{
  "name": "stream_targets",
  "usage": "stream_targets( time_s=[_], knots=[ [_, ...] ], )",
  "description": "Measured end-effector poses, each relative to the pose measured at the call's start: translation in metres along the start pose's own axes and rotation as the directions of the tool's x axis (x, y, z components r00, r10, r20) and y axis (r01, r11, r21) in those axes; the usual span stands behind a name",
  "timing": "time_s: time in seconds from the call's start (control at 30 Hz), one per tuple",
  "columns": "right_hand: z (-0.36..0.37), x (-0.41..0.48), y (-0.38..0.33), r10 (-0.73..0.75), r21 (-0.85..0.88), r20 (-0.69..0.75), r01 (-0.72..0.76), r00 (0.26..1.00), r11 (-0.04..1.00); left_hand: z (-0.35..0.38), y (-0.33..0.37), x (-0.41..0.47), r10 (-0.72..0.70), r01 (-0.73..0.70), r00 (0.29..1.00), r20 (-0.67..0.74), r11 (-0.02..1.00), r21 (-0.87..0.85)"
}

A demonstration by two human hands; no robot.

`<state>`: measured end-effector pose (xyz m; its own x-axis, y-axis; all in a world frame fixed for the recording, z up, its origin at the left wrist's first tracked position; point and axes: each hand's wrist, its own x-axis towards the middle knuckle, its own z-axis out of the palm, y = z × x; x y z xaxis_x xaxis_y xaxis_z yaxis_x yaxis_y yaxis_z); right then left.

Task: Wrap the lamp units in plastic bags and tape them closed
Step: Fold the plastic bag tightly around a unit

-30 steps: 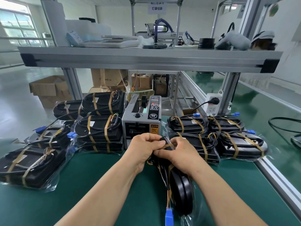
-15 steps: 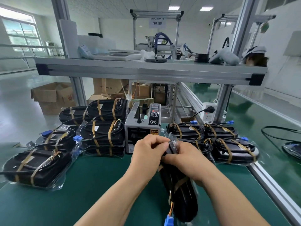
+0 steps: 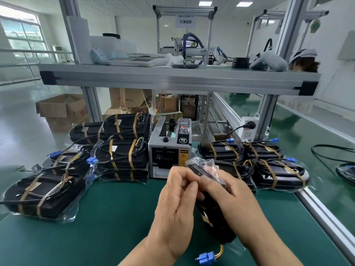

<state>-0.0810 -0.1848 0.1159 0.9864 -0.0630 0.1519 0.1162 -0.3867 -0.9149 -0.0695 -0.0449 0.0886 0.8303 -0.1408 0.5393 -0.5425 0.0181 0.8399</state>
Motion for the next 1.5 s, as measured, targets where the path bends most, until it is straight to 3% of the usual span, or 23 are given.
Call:
stream_targets(
  time_s=[0.2,0.3,0.37,0.43,0.5,0.77,0.97,1.03,1.07,1.13,1.2,1.23,1.3,1.5],
  knots=[
    [0.003,0.010,-0.006,-0.065,-0.237,-0.147,0.028,0.987,0.971,0.000,-0.006,0.003,-0.025,0.025,1.000,0.003,1.000,-0.011],
    [-0.004,0.019,-0.009,-0.033,-0.262,-0.143,-0.006,0.989,0.965,-0.008,-0.020,0.024,-0.202,0.186,0.958,-0.201,0.978,-0.096],
    [-0.011,0.024,-0.007,0.021,-0.222,-0.115,-0.046,0.993,0.974,-0.021,-0.042,0.049,-0.446,0.412,0.828,-0.340,0.895,-0.169],
    [-0.015,0.027,-0.004,0.056,-0.157,-0.083,-0.069,0.995,0.985,-0.036,-0.064,0.073,-0.664,0.604,0.656,-0.359,0.747,-0.278],
    [-0.016,0.029,0.000,0.053,-0.083,-0.098,-0.061,0.994,0.995,-0.043,-0.082,0.090,-0.773,0.692,0.540,-0.334,0.633,-0.347],
    [-0.002,0.024,0.018,-0.001,0.064,-0.334,0.024,0.943,0.998,-0.039,-0.109,0.124,-0.830,0.675,0.425,-0.362,0.557,-0.484],
    [0.004,0.012,0.011,-0.029,0.099,-0.326,0.065,0.945,0.993,-0.031,-0.110,0.133,-0.851,0.600,0.335,-0.404,0.524,-0.604],
    [0.004,0.010,0.009,-0.040,0.132,-0.306,0.084,0.951,0.988,-0.028,-0.102,0.128,-0.820,0.576,0.364,-0.441,0.570,-0.585],
    [0.004,0.009,0.009,-0.039,0.163,-0.299,0.091,0.954,0.982,-0.027,-0.095,0.122,-0.796,0.562,0.414,-0.442,0.605,-0.564],
    [0.004,0.007,0.010,-0.057,0.192,-0.303,0.119,0.951,0.974,-0.025,-0.074,0.105,-0.718,0.531,0.588,-0.371,0.689,-0.493],
    [0.005,0.005,0.010,-0.066,0.204,-0.329,0.140,0.942,0.969,-0.021,-0.044,0.085,-0.593,0.477,0.785,-0.178,0.763,-0.436],
    [0.005,0.005,0.010,-0.071,0.206,-0.339,0.147,0.938,0.968,-0.019,-0.028,0.076,-0.527,0.460,0.848,-0.066,0.791,-0.403],
    [0.007,0.005,0.013,-0.084,0.168,-0.348,0.150,0.934,0.974,-0.014,-0.004,0.065,-0.444,0.446,0.893,0.077,0.848,-0.288],
    [0.013,0.004,0.012,-0.128,0.105,-0.348,0.175,0.929,0.979,-0.004,0.015,0.060,-0.470,0.487,0.871,0.144,0.863,-0.132]
  ],
)
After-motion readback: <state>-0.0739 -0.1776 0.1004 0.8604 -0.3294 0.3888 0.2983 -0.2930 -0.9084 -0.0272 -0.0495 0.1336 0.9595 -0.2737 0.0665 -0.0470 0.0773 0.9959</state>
